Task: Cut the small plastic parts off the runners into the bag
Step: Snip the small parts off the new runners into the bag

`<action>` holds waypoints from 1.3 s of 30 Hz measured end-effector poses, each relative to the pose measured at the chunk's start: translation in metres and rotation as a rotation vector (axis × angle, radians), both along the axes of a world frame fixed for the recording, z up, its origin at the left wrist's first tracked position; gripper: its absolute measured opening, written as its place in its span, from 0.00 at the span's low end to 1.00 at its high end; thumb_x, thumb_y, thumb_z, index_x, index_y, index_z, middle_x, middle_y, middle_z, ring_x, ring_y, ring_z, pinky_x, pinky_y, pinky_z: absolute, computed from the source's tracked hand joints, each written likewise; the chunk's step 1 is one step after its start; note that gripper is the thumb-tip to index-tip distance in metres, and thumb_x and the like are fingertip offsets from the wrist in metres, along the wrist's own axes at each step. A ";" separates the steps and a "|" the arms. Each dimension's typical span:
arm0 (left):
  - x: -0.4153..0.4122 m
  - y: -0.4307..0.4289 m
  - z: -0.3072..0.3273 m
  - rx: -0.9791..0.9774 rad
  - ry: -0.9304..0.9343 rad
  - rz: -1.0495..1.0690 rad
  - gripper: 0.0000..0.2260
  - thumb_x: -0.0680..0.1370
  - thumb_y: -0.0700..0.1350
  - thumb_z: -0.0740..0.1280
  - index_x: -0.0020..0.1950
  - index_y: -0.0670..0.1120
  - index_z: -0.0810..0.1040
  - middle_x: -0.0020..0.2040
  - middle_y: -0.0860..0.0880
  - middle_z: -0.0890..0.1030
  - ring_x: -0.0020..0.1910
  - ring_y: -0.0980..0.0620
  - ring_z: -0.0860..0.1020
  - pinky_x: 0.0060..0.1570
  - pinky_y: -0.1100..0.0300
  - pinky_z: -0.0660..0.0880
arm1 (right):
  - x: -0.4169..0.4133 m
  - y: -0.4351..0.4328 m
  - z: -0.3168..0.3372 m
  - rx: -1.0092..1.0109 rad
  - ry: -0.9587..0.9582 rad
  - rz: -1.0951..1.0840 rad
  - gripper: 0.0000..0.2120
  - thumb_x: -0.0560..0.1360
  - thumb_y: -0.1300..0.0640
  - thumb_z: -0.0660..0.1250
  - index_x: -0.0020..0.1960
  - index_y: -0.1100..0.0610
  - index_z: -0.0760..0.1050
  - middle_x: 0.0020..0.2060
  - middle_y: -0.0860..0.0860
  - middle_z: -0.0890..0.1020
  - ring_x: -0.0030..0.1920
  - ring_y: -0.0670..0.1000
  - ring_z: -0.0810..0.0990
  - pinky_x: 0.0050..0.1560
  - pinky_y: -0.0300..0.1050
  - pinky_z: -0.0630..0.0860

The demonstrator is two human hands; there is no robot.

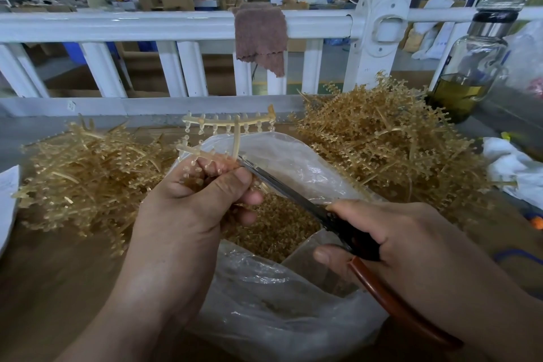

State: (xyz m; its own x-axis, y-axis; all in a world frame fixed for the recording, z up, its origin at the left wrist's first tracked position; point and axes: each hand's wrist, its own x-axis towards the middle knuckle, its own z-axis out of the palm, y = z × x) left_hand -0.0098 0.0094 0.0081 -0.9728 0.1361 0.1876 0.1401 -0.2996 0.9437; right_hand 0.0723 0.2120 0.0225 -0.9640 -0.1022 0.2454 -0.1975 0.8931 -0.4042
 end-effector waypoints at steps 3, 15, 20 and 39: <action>0.000 0.001 0.001 -0.002 0.002 -0.007 0.04 0.65 0.49 0.75 0.36 0.49 0.84 0.33 0.46 0.82 0.33 0.52 0.81 0.30 0.64 0.77 | -0.001 0.001 -0.001 0.004 0.002 0.007 0.23 0.70 0.29 0.55 0.44 0.46 0.75 0.31 0.40 0.76 0.37 0.41 0.77 0.36 0.36 0.71; -0.004 -0.002 -0.003 -0.069 -0.002 0.024 0.03 0.70 0.45 0.72 0.37 0.48 0.84 0.33 0.45 0.82 0.32 0.50 0.80 0.31 0.62 0.76 | -0.004 0.003 -0.006 0.026 0.055 0.004 0.21 0.70 0.29 0.59 0.49 0.44 0.76 0.32 0.39 0.77 0.36 0.39 0.77 0.40 0.37 0.73; -0.004 -0.002 -0.004 -0.086 0.013 0.034 0.02 0.69 0.45 0.72 0.37 0.48 0.84 0.33 0.45 0.82 0.32 0.50 0.80 0.31 0.62 0.76 | -0.004 0.003 -0.005 0.023 0.050 0.011 0.22 0.70 0.29 0.59 0.48 0.45 0.76 0.33 0.40 0.77 0.36 0.41 0.77 0.35 0.39 0.73; -0.003 -0.003 -0.004 -0.040 -0.018 -0.016 0.04 0.69 0.44 0.72 0.35 0.47 0.85 0.31 0.45 0.81 0.31 0.50 0.79 0.30 0.62 0.76 | -0.001 0.000 -0.003 -0.001 0.037 0.018 0.22 0.70 0.30 0.57 0.45 0.47 0.77 0.30 0.40 0.75 0.35 0.41 0.76 0.33 0.37 0.70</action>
